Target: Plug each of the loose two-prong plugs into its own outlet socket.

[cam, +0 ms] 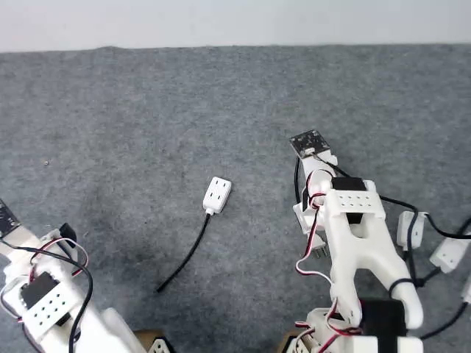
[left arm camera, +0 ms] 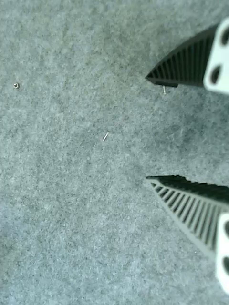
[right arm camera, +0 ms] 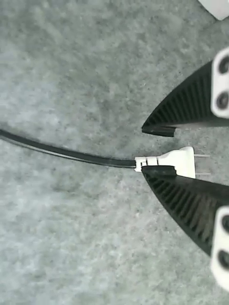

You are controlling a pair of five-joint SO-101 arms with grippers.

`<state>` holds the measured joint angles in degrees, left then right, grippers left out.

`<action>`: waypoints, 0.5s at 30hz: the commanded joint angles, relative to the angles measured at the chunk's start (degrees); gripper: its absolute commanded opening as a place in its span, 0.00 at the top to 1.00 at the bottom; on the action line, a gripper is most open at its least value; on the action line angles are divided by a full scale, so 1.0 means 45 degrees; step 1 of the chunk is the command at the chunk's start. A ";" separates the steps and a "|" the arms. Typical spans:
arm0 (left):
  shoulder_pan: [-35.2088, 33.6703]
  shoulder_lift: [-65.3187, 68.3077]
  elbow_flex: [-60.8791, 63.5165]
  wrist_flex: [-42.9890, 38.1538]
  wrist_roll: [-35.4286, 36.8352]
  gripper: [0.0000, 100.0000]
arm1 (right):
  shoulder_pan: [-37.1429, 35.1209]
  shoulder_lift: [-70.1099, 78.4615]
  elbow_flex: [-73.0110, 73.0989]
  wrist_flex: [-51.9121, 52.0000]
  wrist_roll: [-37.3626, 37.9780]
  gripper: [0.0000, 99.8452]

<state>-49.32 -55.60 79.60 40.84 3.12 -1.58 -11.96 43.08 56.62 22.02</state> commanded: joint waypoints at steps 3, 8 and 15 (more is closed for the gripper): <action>0.0059 0.0000 -0.0147 -0.0293 -0.0039 0.72 | -0.0088 0.1260 -0.0821 -0.0772 0.0547 0.88; 0.0059 0.0000 -0.0147 -0.0293 -0.0039 0.72 | -0.0127 0.1846 -0.1270 -0.0420 0.1289 0.88; 0.0059 0.0000 -0.0147 -0.0293 -0.0039 0.72 | -0.0127 0.1905 -0.1270 -0.0342 0.1602 0.88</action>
<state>-49.32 -55.60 79.60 40.84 3.12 -2.02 -3.16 40.44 54.33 27.56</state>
